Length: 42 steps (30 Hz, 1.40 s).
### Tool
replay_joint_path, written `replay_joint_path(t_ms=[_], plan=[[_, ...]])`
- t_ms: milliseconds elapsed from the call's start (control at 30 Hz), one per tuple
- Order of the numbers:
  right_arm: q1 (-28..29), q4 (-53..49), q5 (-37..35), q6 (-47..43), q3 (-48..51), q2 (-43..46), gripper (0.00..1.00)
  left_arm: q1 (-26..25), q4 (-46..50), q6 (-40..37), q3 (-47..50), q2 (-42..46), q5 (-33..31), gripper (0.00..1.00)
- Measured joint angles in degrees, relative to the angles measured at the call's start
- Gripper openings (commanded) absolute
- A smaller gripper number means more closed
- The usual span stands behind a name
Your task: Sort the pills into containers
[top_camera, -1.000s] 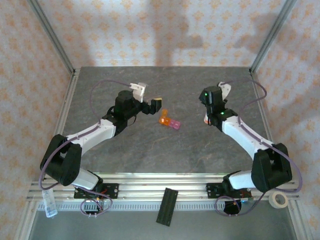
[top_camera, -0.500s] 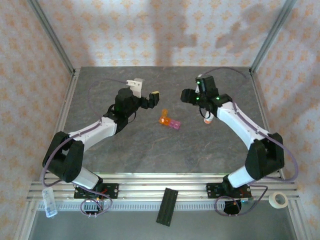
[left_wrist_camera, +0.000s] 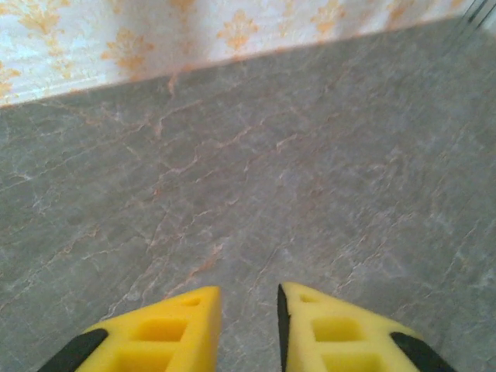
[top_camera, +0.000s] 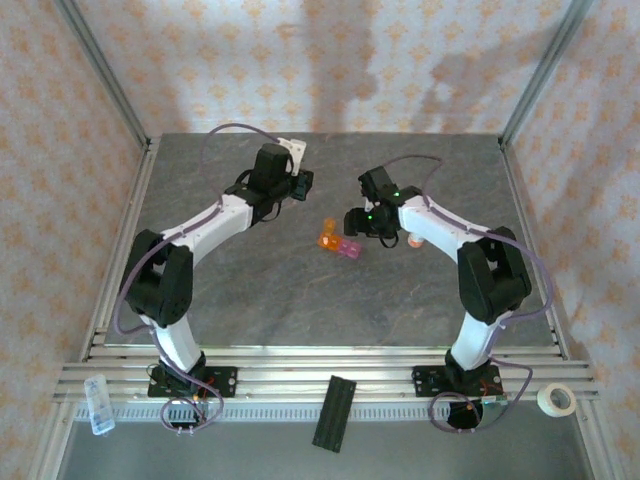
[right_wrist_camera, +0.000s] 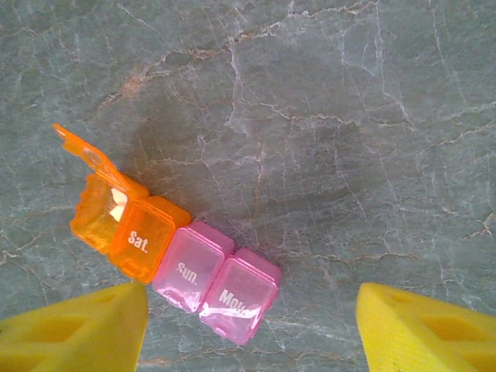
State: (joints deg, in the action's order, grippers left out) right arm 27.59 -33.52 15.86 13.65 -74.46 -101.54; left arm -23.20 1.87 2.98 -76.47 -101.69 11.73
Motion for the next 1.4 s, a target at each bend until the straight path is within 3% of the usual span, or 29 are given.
replay_joint_path(t_ms=[167, 467, 967, 1400], plan=[[0.57, -0.11, -0.17, 0.00, 0.00, -0.90, 0.71, 0.04, 10.73, -1.14, -10.71, -7.63, 0.68, 0.00], [1.51, -0.09, -0.22, 0.00, 0.35, -4.63, 0.71, 0.07, 19.47, 0.44, -16.31, -15.30, 5.88, 0.00], [1.51, 1.84, -0.61, 0.04, 1.44, -6.91, 0.69, 0.07, 22.64, 3.28, -22.29, -19.98, 13.27, 0.00], [1.62, 3.63, -0.37, 0.70, 2.29, -6.91, 0.69, -0.24, 30.29, 4.44, -29.05, -26.29, 15.98, 0.00]])
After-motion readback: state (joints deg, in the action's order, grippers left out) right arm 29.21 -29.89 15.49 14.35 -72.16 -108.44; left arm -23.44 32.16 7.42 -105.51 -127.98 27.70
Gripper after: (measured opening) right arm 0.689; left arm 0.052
